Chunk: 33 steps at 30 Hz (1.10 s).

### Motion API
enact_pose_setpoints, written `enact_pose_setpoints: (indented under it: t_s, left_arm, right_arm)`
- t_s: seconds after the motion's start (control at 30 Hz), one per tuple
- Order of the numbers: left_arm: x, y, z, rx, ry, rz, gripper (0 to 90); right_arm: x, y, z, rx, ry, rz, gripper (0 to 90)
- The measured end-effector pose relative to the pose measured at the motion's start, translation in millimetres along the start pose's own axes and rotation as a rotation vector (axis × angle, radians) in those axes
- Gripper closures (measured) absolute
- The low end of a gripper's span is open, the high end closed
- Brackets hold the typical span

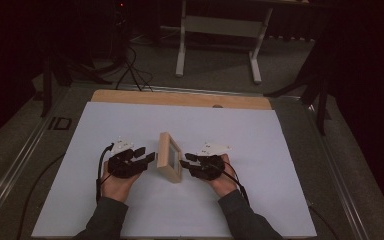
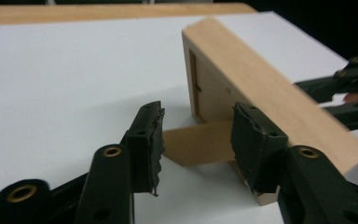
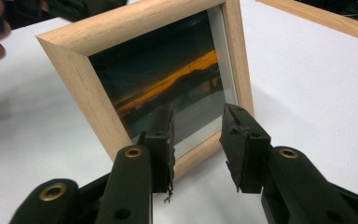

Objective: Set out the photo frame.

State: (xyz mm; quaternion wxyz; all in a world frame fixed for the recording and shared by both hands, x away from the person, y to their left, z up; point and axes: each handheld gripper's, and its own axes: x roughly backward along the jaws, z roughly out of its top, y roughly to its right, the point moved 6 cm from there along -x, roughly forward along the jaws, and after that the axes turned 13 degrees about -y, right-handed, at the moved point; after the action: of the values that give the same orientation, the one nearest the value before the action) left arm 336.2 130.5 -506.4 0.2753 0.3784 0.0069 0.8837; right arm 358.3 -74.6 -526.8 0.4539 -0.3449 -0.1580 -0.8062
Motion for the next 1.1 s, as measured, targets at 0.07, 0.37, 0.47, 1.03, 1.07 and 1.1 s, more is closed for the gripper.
enact_pose_setpoints:
  t_s: [0.07,0.37,0.47,1.03,1.07,1.1]
  left_arm:
    - [8.0,1.0,4.0,0.007,0.020,-0.010,48.9]
    - [20.1,9.5,12.0,0.003,0.045,-0.038,41.1]
    - [21.3,14.7,13.9,-0.007,0.044,-0.044,38.5]
    - [7.0,40.2,14.0,-0.049,-0.006,-0.057,26.5]
    - [5.8,41.5,13.6,-0.051,-0.011,-0.057,26.4]
    - [4.2,42.9,13.2,-0.057,-0.014,-0.058,26.3]
  right_arm:
    - [0.3,1.0,-0.5,-0.001,-0.001,-0.001,64.4]
    - [1.2,2.4,-0.9,-0.004,-0.001,-0.005,64.5]
    - [1.9,2.9,-0.8,-0.007,0.003,-0.006,64.4]
    - [4.8,6.5,-0.6,-0.013,0.011,-0.016,63.6]
    - [5.0,6.6,-0.6,-0.013,0.011,-0.016,63.5]
    - [5.2,6.7,-0.6,-0.013,0.012,-0.016,63.5]
